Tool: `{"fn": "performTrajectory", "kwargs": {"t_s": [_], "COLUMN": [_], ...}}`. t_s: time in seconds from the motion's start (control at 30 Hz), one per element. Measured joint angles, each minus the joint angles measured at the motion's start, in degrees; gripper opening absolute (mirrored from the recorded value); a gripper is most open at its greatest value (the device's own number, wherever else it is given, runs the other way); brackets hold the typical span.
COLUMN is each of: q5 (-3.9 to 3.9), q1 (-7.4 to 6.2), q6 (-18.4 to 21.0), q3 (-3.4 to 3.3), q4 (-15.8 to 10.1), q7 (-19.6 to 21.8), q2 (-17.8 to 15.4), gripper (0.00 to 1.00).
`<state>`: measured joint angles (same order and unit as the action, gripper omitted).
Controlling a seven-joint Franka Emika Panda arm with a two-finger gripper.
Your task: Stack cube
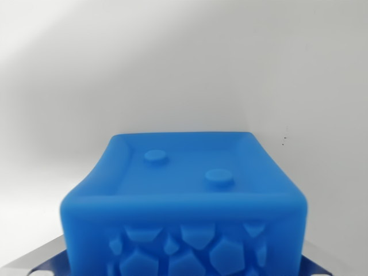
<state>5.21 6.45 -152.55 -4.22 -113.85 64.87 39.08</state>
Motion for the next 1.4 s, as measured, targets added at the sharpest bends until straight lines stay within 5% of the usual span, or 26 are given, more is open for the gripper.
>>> {"fn": "performTrajectory", "kwargs": {"t_s": [1.4], "q5": [-0.31], "q1": [-0.69], "q6": [6.34], "q3": [-0.96], "q4": [-2.11], "q7": [0.19], "q2": [-8.74], "gripper": [0.00]}}
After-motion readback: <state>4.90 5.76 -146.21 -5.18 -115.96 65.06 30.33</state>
